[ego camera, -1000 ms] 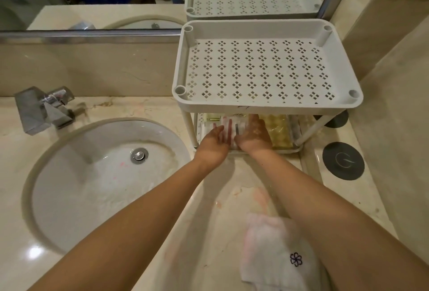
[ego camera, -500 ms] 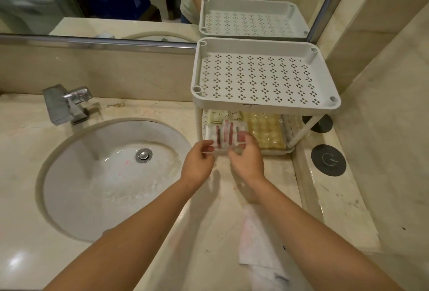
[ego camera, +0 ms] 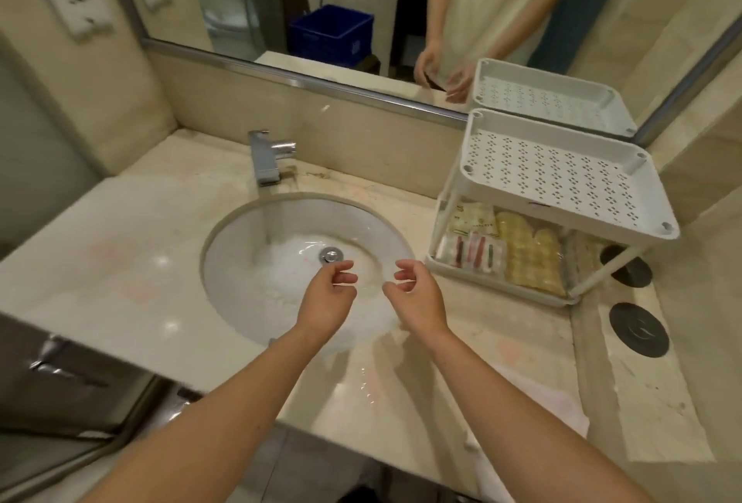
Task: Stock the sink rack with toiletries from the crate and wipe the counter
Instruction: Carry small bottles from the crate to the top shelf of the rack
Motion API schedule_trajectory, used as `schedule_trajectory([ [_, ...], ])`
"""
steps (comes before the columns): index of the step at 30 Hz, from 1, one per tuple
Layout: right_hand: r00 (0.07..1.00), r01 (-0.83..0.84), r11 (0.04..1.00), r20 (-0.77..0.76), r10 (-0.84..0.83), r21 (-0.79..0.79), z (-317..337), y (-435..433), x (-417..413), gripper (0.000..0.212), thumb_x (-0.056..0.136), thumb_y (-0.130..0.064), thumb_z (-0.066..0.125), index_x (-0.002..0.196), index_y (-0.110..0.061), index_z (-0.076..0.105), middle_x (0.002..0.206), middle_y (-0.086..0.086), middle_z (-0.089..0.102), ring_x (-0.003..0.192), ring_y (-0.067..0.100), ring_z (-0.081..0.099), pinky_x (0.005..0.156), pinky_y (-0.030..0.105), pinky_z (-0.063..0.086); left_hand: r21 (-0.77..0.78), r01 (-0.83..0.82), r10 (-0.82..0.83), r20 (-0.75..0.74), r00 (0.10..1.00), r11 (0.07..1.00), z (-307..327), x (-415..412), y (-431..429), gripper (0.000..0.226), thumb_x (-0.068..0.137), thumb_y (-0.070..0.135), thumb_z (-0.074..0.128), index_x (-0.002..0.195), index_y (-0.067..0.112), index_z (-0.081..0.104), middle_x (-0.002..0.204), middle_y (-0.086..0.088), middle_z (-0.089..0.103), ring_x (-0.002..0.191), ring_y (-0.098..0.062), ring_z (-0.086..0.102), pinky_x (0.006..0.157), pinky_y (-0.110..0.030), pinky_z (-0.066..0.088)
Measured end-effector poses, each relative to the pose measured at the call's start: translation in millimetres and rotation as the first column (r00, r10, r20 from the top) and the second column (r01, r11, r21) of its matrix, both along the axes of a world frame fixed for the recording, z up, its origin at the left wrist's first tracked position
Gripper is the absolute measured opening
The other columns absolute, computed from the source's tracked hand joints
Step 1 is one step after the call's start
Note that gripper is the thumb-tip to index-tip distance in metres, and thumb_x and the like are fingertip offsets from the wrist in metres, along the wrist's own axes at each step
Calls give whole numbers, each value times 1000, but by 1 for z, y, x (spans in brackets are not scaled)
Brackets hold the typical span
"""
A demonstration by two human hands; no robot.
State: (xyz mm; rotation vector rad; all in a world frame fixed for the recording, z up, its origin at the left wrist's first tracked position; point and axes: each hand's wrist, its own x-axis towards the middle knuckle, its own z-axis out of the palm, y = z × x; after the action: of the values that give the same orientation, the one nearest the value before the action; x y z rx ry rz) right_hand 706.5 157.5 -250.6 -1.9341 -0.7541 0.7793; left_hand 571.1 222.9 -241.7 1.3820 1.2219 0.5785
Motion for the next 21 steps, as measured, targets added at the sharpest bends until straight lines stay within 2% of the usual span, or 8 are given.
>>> schedule_trajectory([
  [3, 996, -86, 996, 13, 86, 2, 7, 12, -43, 40, 82, -22, 67, 120, -26, 56, 103, -11, 57, 93, 11, 60, 81, 27, 51, 12, -73, 73, 13, 997, 997, 6, -51, -2, 38, 89, 0, 50, 120, 22, 56, 104, 4, 62, 82, -5, 59, 67, -14, 46],
  [6, 983, -183, 983, 14, 183, 0, 15, 19, -95, 41, 81, -22, 67, 120, -26, 55, 106, -10, 56, 94, 13, 61, 81, 29, 50, 23, -143, 143, 3, 990, 990, 11, -110, -7, 39, 88, 3, 50, 119, 27, 54, 107, 8, 61, 79, -4, 58, 63, -12, 44],
  [10, 945, -328, 944, -6, 328, -10, 19, 23, -170, 44, 81, -22, 68, 123, -24, 53, 114, -6, 55, 99, 15, 59, 75, 22, 47, 20, -268, 268, -23, 963, 963, 14, -192, -18, 39, 88, 3, 50, 118, 28, 54, 107, 9, 61, 80, -6, 58, 65, -17, 44],
  [14, 867, -498, 865, -4, 499, -54, 16, 21, -247, 49, 82, -24, 69, 128, -23, 52, 120, -4, 53, 103, 15, 56, 87, 28, 48, 17, -411, 411, -9, 911, 911, 12, -273, -42, 39, 85, -4, 50, 113, 22, 56, 100, 1, 63, 74, -10, 56, 62, -15, 45],
  [16, 816, -577, 814, 9, 578, -63, 15, 17, -286, 50, 82, -24, 70, 128, -22, 52, 121, -3, 53, 100, 14, 56, 84, 25, 46, 28, -475, 476, -6, 880, 879, 9, -312, -56, 40, 84, -6, 52, 115, 18, 57, 98, -1, 64, 76, -12, 56, 66, -19, 45],
  [19, 740, -671, 740, 33, 672, -42, 18, 13, -346, 47, 81, -18, 71, 125, -17, 54, 117, 0, 55, 89, 9, 56, 75, 19, 43, 35, -566, 567, -24, 823, 824, 8, -370, -78, 37, 84, -5, 55, 113, 19, 56, 90, 8, 62, 79, -10, 57, 65, -14, 44],
  [21, 693, -718, 695, 51, 719, -31, 20, 10, -387, 47, 80, -17, 72, 124, -16, 55, 116, 1, 57, 94, 12, 57, 80, 21, 42, 26, -631, 631, -25, 775, 776, 7, -408, -93, 34, 85, -4, 55, 112, 17, 57, 91, 7, 62, 85, -12, 59, 64, -12, 44],
])
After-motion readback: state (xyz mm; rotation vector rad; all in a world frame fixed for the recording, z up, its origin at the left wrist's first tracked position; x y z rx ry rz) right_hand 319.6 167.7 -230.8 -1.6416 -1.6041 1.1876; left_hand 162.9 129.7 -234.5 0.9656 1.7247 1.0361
